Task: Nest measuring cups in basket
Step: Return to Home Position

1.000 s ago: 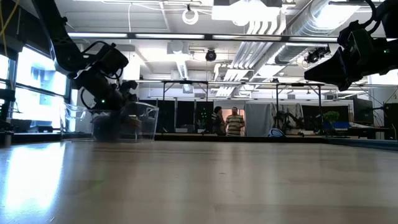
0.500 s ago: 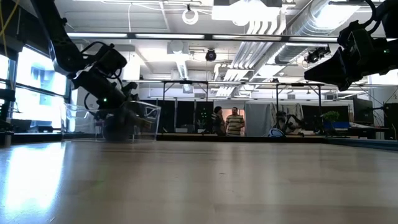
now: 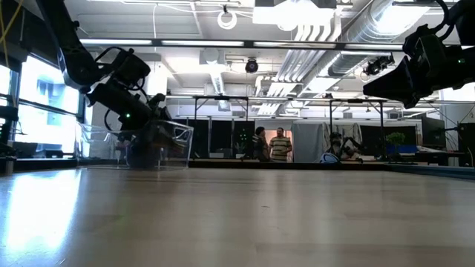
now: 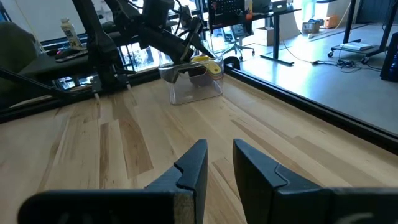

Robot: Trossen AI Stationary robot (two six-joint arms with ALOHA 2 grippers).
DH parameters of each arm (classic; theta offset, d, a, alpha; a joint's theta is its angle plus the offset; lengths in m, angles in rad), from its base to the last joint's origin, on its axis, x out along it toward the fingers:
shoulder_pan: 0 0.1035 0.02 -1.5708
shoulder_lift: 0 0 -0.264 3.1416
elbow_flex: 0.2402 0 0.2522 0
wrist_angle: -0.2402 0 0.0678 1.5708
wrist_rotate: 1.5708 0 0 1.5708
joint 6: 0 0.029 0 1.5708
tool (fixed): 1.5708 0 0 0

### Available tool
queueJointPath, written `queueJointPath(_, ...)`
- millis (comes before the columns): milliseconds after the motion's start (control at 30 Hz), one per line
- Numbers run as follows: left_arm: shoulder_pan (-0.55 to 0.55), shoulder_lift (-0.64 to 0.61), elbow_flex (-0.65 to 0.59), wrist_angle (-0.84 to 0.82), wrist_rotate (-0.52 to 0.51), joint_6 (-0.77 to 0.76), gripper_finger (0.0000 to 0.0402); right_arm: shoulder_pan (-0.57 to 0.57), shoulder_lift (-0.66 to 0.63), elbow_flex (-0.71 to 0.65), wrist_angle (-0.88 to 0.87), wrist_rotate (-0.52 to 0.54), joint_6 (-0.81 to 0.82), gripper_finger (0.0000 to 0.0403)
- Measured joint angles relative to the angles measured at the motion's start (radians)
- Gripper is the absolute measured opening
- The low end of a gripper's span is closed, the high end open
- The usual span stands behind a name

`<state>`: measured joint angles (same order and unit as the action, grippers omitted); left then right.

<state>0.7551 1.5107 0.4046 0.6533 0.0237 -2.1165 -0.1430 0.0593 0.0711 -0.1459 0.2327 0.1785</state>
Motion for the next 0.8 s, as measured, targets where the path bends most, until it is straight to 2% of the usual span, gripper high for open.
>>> queueJointPath(233,0.000,-0.030,0.000,0.000,-0.011,0.029,0.0172,0.000,0.000,0.000,0.000,0.000,-0.002,0.0069)
queueJointPath(467,0.001,-0.080,0.000,-0.004,-0.077,0.110,0.0172,0.000,0.000,0.000,0.000,0.000,-0.001,0.0069)
queueJointPath(700,0.023,-0.142,0.000,-0.003,-0.093,0.224,0.0172,0.000,0.000,0.000,0.000,0.000,-0.002,0.0069)
queueJointPath(800,0.032,-0.189,0.000,0.026,-0.093,0.323,0.0172,0.000,0.000,0.000,0.000,0.000,0.000,0.0069)
